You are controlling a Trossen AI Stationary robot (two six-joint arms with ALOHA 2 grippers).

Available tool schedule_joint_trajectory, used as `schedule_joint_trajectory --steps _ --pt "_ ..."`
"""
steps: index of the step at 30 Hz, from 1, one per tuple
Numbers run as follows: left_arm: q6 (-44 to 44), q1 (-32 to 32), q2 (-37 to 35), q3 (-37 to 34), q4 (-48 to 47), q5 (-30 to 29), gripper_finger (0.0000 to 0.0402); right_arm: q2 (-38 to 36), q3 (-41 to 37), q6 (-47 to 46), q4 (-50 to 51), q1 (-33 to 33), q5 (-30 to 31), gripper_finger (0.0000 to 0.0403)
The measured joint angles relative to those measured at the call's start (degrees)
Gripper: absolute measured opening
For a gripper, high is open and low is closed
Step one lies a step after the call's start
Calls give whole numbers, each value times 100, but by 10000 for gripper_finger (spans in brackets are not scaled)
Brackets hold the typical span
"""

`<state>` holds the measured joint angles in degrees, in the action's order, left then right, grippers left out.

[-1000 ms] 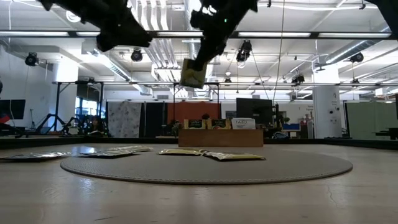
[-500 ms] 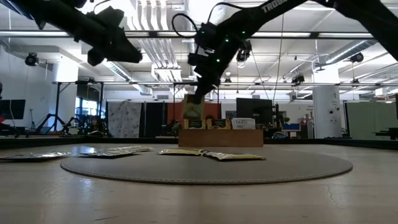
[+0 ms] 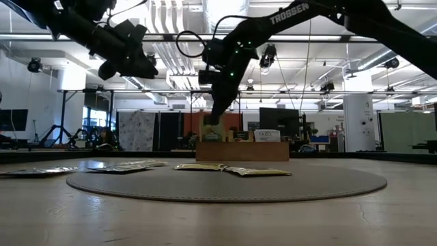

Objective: Pick & Place Tea
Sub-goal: Put the yellow tea bag into the left compartment of the wooden organizer

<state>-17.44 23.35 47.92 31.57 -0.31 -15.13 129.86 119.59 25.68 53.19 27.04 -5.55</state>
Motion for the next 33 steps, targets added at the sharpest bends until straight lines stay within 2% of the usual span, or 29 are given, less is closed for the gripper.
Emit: schedule_joint_trajectory --steps 11,15,24,33 --pt "-109 -4 81 0 23 111 97 329 -8 -5 -4 78 -32 8" --pt "-45 0 83 0 17 109 97 330 -6 -19 -140 93 305 11" --pt "132 0 85 0 -80 106 97 330 16 -18 -153 119 429 65" --pt "128 0 85 0 -242 174 97 258 488 -20 -70 99 724 104"
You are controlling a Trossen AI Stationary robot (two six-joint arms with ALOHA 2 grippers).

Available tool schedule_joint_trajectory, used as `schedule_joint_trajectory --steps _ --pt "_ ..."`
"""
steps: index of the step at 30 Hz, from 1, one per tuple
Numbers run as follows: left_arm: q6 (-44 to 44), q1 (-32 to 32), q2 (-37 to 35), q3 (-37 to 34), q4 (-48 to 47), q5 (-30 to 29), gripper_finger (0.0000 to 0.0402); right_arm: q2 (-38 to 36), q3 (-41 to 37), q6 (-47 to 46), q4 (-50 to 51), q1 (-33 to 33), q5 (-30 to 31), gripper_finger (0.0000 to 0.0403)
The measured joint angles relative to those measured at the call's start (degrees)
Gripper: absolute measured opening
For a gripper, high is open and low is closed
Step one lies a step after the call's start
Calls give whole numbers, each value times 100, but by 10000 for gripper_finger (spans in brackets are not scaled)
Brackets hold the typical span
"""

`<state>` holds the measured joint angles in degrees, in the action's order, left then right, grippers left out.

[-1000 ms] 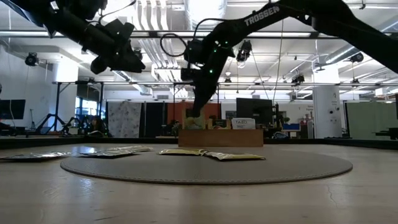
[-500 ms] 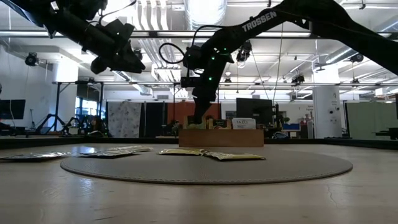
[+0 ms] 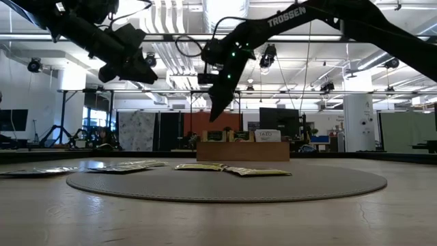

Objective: Pick & Place Tea
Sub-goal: Put the yellow tea bag into the left compartment of the wooden organizer

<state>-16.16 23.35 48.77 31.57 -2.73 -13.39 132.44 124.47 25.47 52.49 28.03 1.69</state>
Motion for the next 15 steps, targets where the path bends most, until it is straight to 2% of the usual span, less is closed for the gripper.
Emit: schedule_joint_trajectory --steps 6,11,15 --pt "7 0 -2 0 -93 46 97 -133 482 -617 193 -55 -115 99" --pt "9 -2 -2 0 -244 81 97 -342 652 -1537 1157 -218 -904 87" --pt "11 -2 13 -2 -378 81 97 -432 393 -1747 1928 -554 -1396 77"
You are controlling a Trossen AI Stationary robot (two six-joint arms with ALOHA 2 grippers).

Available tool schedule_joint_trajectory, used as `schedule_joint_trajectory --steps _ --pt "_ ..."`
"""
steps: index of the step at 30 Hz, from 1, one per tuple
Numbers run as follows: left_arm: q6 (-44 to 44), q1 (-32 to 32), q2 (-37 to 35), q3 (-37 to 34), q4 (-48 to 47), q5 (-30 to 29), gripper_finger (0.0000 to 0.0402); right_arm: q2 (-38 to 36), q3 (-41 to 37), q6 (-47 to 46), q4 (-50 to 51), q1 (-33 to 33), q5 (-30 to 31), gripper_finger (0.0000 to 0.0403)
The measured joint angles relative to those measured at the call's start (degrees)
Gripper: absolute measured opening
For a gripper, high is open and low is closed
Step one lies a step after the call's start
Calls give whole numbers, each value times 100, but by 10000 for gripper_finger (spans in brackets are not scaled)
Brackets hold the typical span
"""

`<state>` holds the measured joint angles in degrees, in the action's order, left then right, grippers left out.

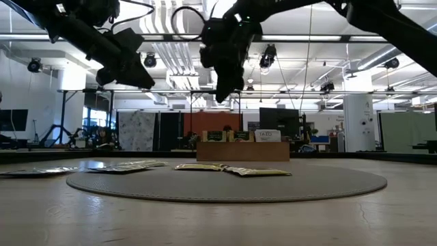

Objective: Pick & Place Tea
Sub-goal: Put the yellow tea bag into the left compartment of the wooden organizer

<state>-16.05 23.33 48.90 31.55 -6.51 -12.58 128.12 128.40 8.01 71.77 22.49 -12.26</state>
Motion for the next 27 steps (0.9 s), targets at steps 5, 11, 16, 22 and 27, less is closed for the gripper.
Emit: schedule_joint_trajectory --steps 5,11,16,22,27 --pt "66 0 9 -20 0 202 97 -223 -753 -7 8 -616 -47 65" --pt "-617 -27 7 -51 3 983 97 -785 -2155 -301 -828 -1095 -35 56" --pt "-1732 -198 7 -111 8 1325 97 -1766 -3708 -1039 -2093 -1378 -40 58" --pt "-2625 -911 12 -125 372 1071 97 -2873 -5455 -2614 -3501 -1882 -8 61" --pt "-3252 -1500 149 -125 408 350 97 -3058 -6090 -3916 -3729 -2466 357 62"
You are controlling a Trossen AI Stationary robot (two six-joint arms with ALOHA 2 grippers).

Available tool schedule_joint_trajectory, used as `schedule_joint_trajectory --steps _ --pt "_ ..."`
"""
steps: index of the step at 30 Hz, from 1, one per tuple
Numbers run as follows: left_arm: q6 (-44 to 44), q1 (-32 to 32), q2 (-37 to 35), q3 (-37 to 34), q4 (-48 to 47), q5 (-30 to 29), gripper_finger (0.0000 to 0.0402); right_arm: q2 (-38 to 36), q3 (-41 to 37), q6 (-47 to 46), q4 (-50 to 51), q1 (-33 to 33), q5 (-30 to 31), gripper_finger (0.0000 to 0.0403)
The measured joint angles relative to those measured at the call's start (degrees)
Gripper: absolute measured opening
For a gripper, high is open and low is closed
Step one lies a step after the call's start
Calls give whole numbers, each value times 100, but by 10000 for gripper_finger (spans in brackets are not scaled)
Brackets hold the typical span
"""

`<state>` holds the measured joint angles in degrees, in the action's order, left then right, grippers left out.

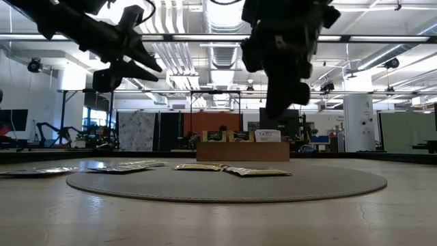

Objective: Pick & Place Tea
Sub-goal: Put the yellow tea bag into the left compartment of the wooden organizer

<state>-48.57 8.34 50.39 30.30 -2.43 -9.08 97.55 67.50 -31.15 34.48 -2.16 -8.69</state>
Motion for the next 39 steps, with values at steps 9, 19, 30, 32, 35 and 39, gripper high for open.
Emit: schedule_joint_trajectory --steps 9,19,30,32,35,39 --pt "-729 -477 1045 37 371 179 97 178 -623 -1314 -1118 -468 471 71" --pt "657 -664 2482 262 1492 1645 97 220 -1390 -3262 -2254 -177 245 79" --pt "1960 -679 4255 1143 1646 3065 97 412 -1407 -4455 -2422 -299 -13 84" --pt "2103 -696 4478 1344 1639 3092 97 478 -1366 -4559 -2459 -349 140 85" --pt "2216 -712 4802 1646 1642 3088 97 486 -1359 -4649 -2441 -392 221 89" --pt "2247 -734 5122 1945 1651 3295 97 486 -1385 -4757 -2381 -485 226 97"
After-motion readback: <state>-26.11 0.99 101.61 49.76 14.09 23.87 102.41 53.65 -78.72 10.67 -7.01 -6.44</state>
